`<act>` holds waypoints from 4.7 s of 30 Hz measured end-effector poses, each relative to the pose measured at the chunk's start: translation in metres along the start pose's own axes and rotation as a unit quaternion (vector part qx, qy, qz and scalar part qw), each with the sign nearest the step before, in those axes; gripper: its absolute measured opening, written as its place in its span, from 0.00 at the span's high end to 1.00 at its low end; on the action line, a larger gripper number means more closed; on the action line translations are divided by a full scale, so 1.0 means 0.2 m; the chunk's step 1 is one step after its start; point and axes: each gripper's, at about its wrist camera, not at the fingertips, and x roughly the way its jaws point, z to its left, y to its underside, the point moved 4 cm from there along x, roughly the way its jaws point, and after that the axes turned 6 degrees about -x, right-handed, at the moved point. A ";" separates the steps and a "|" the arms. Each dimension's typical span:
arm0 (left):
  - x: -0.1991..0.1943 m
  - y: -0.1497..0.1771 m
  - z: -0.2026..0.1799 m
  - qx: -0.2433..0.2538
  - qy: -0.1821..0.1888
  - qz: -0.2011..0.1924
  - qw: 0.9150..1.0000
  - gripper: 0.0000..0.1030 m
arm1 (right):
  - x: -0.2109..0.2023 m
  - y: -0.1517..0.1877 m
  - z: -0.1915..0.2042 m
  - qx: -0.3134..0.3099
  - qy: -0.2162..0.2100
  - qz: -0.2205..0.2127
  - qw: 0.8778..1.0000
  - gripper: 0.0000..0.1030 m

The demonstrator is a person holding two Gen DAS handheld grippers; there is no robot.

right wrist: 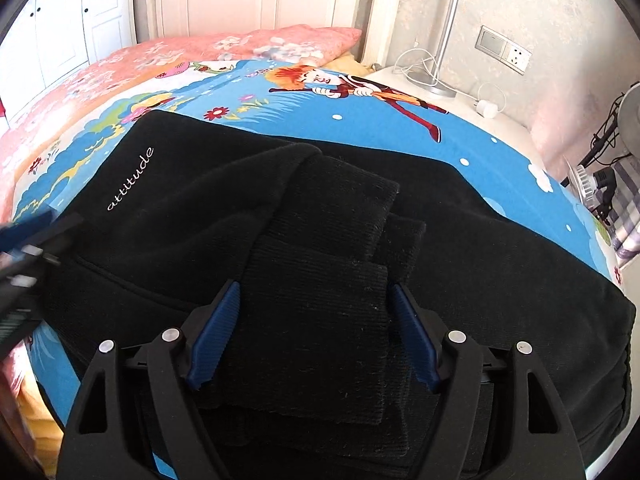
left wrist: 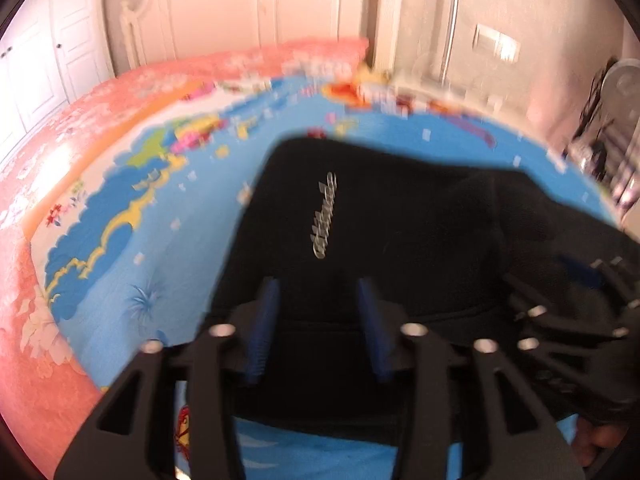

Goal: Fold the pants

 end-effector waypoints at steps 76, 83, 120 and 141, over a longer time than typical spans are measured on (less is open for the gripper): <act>-0.05 0.04 0.32 -0.157 0.251 0.059 0.953 0.69 | 0.02 -0.47 -0.10 0.055 -0.075 0.035 0.995 0.14; -0.32 -0.06 -0.05 0.006 0.111 -0.010 0.994 0.70 | -0.19 -0.83 0.13 0.028 -0.270 0.108 0.956 0.05; -0.49 0.92 -2.03 0.558 0.065 -0.219 0.798 0.72 | -0.23 0.45 -1.61 0.216 -0.240 0.063 0.944 0.72; -0.68 0.98 -2.27 0.585 0.089 -0.270 0.759 0.75 | -0.43 0.62 -1.91 0.269 -0.159 0.010 0.950 0.75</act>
